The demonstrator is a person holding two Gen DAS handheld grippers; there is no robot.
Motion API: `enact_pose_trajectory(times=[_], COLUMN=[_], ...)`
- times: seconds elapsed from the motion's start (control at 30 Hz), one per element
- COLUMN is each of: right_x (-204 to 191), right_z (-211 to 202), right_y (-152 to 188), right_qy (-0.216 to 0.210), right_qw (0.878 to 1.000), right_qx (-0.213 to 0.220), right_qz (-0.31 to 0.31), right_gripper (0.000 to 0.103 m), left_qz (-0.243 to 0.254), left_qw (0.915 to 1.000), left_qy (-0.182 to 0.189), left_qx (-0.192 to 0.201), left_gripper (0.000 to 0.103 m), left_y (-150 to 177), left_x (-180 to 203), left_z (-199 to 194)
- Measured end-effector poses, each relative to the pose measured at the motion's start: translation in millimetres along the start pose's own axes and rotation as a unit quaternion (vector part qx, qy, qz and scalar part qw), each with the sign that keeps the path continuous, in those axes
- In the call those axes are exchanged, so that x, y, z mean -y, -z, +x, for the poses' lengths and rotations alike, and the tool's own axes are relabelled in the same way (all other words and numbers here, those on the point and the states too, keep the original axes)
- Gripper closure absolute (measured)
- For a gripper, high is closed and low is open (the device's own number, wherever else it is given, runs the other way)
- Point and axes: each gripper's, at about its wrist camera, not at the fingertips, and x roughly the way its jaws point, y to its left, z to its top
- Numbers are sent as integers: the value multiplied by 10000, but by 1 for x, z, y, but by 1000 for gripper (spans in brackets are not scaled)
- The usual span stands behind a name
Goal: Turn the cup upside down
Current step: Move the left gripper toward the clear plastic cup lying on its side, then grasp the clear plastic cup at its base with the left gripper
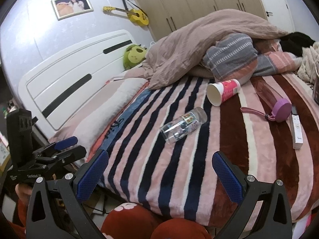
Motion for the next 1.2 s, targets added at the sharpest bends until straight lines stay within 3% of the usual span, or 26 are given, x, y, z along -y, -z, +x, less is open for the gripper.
enact_pose_trajectory(times=[0.2,0.53,0.6,0.73,0.77,1.0,1.07,1.13,1.2], right_x=[39,101,108,115,114,109,105,103,96], right_z=[34,123,139,155,156,144,140,143,151], right_y=[2,5,8,16,17,12,9,9,7], right_qy=[3,-238,-282,-378,-369,-476,-696,-1234,-1432], right_qw=[9993,9954,9942,9918,9920,9912,9897,9808,9753], right_qx=[-118,-590,-700,-813,-810,-765,-718,-739,-855], right_qz=[361,720,767,914,897,968,1029,1315,1449], right_gripper=[0,0,0,0,0,0,0,0,0], left_qz=[215,588,671,621,556,657,558,391,219], left_qw=[9991,9927,9914,9861,9850,9853,9866,9878,9881], left_qy=[-45,292,363,711,856,966,896,847,872], left_qx=[-366,-1009,-1065,-1366,-1395,-1249,-1242,-1244,-1250], left_gripper=[1,1,4,29,35,45,45,45,45], left_y=[-16,-41,-43,-43,-42,-20,-10,6,23], left_x=[2,-5,-4,-4,-4,5,2,-6,-16], left_z=[60,204,224,255,257,229,216,197,176])
